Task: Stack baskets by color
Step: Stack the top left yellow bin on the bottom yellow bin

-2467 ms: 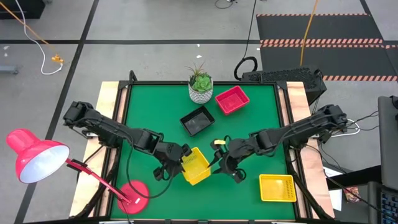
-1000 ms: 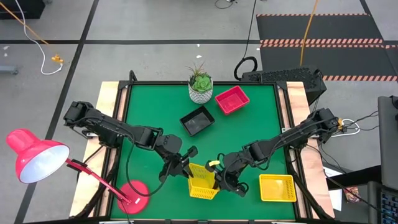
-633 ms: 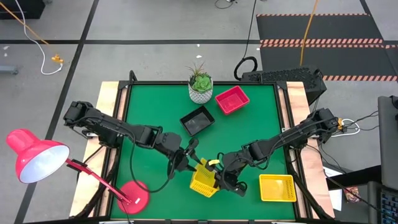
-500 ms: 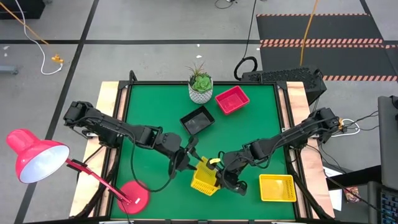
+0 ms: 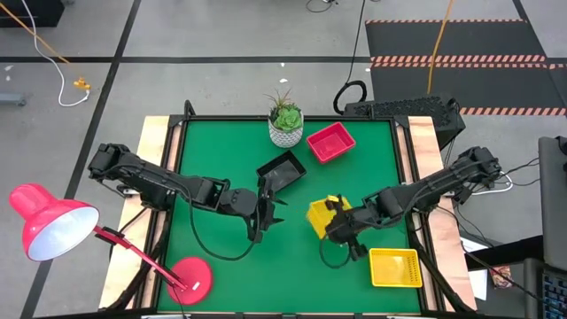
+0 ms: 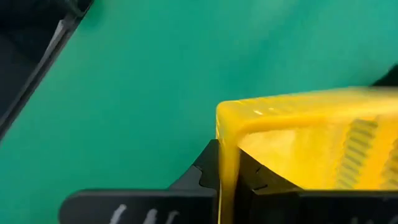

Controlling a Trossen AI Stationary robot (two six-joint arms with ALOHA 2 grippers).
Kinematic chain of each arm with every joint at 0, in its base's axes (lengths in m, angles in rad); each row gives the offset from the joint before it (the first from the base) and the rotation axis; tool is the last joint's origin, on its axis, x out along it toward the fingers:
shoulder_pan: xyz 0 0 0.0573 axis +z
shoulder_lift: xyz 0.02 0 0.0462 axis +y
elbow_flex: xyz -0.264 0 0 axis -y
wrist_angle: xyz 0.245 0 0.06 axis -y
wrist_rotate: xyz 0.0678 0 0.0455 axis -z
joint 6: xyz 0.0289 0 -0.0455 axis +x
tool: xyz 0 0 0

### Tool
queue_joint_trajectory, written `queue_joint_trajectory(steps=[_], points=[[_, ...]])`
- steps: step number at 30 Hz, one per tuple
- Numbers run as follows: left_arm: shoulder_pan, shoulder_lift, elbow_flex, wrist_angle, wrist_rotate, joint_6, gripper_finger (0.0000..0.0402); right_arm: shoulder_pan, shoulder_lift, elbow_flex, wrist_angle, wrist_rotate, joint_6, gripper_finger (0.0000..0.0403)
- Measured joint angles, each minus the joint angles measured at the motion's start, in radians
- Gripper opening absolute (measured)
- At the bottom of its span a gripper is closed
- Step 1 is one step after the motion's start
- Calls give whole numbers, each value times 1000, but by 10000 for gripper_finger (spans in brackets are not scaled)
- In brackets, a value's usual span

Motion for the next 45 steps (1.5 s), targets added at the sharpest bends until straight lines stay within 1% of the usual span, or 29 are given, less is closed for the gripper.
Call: queue_joint_trajectory(steps=[5, 9, 12, 18, 21, 24, 27, 31, 36, 40, 43, 45], points=[[4, 0, 0, -11, -26, -2, 209, 48, -8, 0, -102, -33, 152, 0], [21, 0, -1, -12, -106, -15, 196, 69, -8, 3, -215, -87, 303, 0], [44, 0, -1, 0, -143, -24, 185, 97, -8, 46, -333, -96, 369, 0], [128, 1, -1, -2, -146, -93, 165, 137, -9, 148, -424, -97, 483, 0], [173, 1, -2, -3, -146, -157, 156, 165, -10, 165, -432, -97, 556, 0], [203, 1, -2, -6, -147, -243, 148, 203, -9, 165, -478, -102, 660, 0], [222, 1, -3, -7, -147, -250, 141, 235, -9, 165, -541, -130, 796, 0], [239, -8, -3, 6, -147, -236, 134, 290, -9, 165, -542, -153, 967, 0], [265, -16, -4, 27, -146, -201, 132, 374, -8, 155, -473, -162, 1110, 0], [278, -25, -3, 80, -147, -199, 131, 441, -8, 138, -449, -156, 1227, 0], [277, -43, -5, 100, -146, -198, 131, 479, -8, 103, -423, -156, 1292, 0], [276, -45, -2, 121, -145, -198, 131, 495, -8, 72, -390, -155, 1303, 0]])
